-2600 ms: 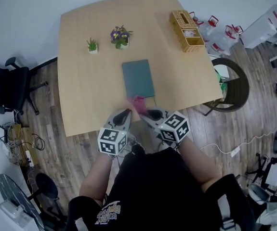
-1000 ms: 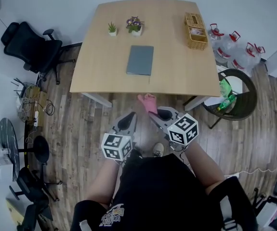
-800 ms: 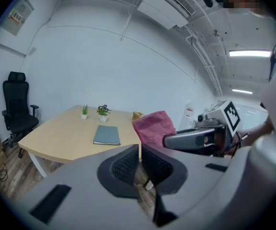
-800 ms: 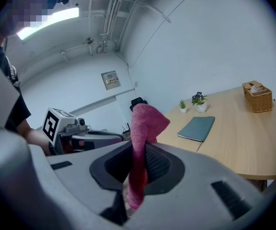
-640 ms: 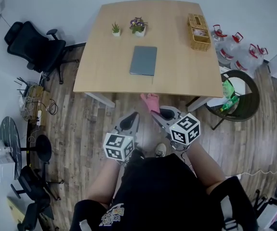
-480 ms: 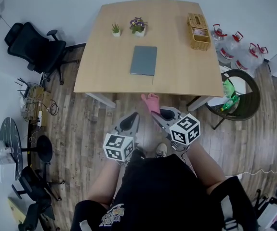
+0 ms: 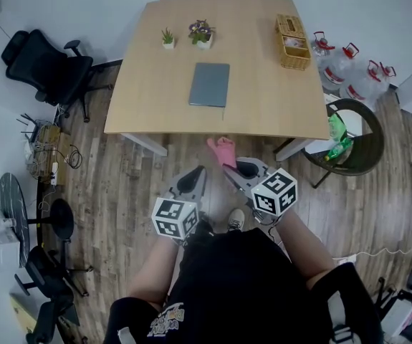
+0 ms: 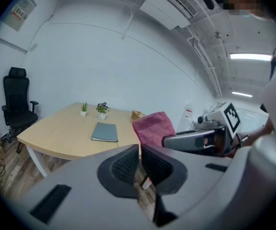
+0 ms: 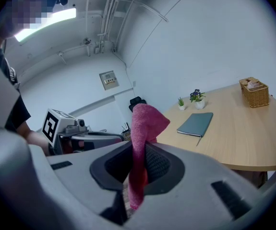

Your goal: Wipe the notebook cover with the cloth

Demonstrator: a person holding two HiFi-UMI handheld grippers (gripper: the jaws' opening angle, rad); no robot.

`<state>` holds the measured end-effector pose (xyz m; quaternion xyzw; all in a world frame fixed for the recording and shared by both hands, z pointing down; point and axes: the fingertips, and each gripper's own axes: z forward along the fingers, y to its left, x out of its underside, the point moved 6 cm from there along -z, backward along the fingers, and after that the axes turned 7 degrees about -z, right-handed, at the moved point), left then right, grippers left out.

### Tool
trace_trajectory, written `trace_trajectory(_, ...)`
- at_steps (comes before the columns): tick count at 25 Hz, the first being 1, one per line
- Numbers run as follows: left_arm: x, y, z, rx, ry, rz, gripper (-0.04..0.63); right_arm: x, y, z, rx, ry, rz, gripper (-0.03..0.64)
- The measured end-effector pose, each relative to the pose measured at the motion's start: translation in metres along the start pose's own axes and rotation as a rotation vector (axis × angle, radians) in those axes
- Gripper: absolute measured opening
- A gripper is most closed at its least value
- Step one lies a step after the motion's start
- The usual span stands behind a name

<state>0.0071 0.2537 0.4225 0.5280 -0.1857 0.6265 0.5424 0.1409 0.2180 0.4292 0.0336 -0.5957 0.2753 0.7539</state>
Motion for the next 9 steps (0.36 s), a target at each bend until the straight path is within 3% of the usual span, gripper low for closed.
trace_trajectory(9,0.0014,-0.0050,0.0004,-0.005,-0.007,-0.003,0.018,0.0008,0.0020,-0.0034,-0.010,-0.004,-0.004,0.057)
